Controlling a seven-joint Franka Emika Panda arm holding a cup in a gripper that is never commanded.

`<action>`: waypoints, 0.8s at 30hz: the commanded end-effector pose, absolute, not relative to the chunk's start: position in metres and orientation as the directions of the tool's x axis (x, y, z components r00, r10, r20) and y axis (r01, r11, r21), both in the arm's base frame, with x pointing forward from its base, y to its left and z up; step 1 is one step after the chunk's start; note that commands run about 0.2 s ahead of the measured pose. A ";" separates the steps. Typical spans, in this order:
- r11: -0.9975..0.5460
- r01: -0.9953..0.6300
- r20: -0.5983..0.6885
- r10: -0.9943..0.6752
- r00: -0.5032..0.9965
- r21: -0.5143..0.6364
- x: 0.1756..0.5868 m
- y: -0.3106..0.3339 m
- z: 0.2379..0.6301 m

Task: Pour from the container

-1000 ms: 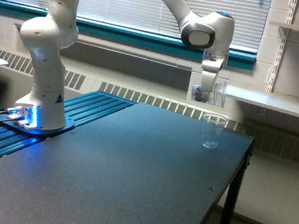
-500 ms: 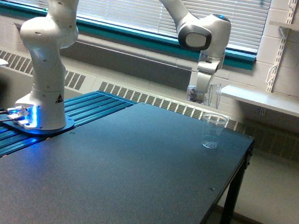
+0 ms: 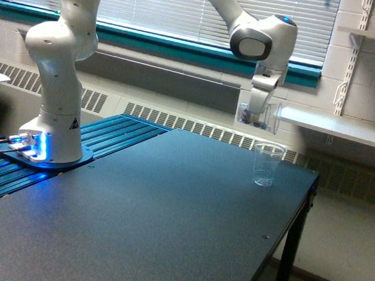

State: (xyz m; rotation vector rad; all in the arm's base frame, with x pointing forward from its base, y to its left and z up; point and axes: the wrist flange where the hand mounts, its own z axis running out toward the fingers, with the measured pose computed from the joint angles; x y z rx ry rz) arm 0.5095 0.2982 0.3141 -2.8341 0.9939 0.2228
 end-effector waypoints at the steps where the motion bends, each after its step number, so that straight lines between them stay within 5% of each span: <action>1: -0.764 -0.640 -0.211 -0.614 0.761 -0.084 0.516 0.305 0.327; 24: -0.753 -0.652 -0.229 -0.621 0.750 -0.094 0.505 0.315 0.325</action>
